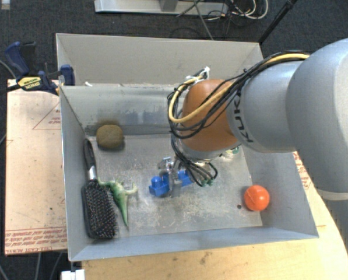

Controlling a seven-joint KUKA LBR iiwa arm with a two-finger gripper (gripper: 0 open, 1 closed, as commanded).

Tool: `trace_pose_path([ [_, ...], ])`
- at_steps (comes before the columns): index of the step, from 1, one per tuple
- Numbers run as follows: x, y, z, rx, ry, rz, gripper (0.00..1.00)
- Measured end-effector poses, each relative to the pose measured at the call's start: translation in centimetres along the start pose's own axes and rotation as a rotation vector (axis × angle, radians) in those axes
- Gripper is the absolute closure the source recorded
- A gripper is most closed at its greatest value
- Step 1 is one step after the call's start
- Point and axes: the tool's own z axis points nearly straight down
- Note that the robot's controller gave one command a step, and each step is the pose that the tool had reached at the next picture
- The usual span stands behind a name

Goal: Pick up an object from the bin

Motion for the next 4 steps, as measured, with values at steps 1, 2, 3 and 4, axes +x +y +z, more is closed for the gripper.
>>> trace_pose_path([
  [1,0.0,1.5,-2.0,-0.002,0.016,-0.016,1.00],
  [2,3.7,-4.1,1.4,-0.001,0.004,-0.134,1.00],
  [3,3.7,-4.1,1.4,-0.001,0.004,-0.136,1.00],
  [4,3.7,-4.1,1.4,-0.001,0.004,-0.136,1.00],
])
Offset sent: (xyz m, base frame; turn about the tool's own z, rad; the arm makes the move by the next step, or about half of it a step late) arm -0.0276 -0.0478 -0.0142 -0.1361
